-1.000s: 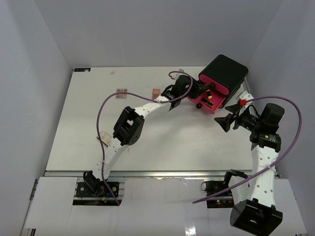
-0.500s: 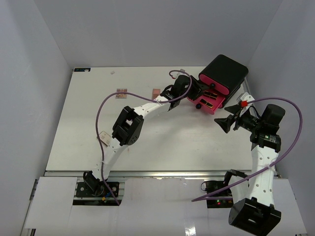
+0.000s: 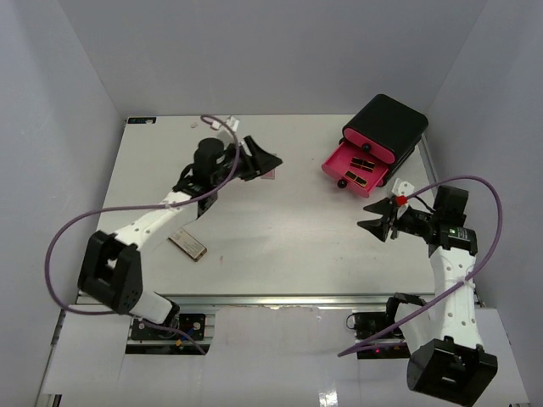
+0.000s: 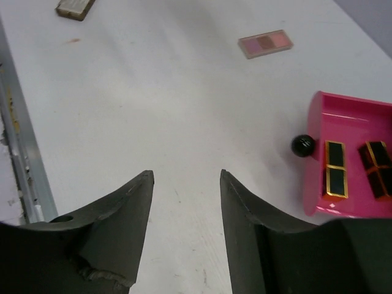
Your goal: Organize the makeup
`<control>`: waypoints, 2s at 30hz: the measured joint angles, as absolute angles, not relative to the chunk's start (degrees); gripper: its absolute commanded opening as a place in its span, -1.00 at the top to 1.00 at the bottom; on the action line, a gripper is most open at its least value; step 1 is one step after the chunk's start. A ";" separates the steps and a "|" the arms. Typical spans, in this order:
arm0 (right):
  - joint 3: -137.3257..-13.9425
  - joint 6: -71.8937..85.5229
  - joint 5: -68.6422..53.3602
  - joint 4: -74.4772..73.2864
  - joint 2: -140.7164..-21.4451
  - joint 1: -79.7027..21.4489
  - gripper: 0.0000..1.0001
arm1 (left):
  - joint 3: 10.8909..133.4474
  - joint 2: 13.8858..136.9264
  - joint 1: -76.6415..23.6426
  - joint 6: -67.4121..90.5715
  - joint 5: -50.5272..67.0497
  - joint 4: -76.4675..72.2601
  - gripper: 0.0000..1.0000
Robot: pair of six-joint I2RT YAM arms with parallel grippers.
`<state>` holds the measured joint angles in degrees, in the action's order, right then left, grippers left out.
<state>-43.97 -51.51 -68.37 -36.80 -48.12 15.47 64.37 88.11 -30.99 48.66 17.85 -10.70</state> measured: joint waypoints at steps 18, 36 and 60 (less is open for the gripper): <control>-53.35 -36.43 -4.54 -21.69 -83.09 -29.52 0.29 | 46.34 58.04 -26.26 18.63 18.61 1.22 -0.96; -53.54 -31.88 32.97 -1.01 -98.85 -33.19 -0.42 | 46.22 54.26 -26.26 11.95 15.86 5.74 -0.96; -61.78 -32.32 29.84 2.50 -98.85 -21.60 -0.59 | 46.22 55.06 -26.26 11.81 15.84 6.02 -0.96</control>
